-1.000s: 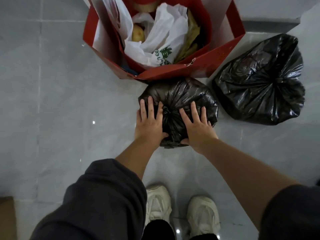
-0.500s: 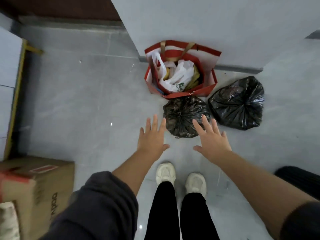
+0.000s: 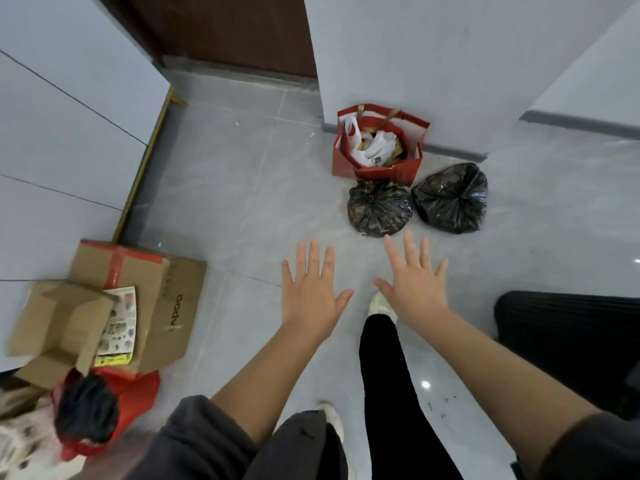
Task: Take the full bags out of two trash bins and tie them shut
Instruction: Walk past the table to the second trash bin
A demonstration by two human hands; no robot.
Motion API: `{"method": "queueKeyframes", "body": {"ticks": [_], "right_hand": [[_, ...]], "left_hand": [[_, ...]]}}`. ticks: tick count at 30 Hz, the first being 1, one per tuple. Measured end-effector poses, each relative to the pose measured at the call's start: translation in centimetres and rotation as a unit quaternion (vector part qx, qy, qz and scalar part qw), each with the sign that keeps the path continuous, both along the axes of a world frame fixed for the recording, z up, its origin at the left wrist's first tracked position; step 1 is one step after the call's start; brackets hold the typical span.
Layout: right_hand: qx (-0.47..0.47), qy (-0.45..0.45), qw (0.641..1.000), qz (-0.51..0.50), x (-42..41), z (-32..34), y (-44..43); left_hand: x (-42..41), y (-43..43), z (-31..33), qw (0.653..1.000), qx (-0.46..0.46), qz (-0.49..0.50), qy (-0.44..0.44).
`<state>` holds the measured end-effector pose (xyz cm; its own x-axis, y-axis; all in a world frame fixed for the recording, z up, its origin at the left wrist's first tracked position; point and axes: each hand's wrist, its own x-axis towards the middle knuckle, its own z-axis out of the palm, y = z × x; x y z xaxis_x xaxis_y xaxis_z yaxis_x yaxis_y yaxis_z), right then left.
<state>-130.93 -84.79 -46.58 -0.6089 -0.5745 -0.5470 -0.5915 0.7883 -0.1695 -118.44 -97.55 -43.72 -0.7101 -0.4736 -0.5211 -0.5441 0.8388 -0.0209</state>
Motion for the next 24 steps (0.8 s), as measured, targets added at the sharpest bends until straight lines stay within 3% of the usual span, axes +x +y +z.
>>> {"method": "queueKeyframes", "body": {"ticks": [12,24], "right_hand": [[-0.045,0.064,0.996,0.044,24.3,10.2,12.6],[-0.085,0.114,0.973,0.183,31.4,14.2,24.8]], "left_hand": [[23.6,12.7,10.2,0.996,-0.009,0.06,0.069],[34.7,27.8,13.1,0.981,-0.05,0.164,0.092]]}}
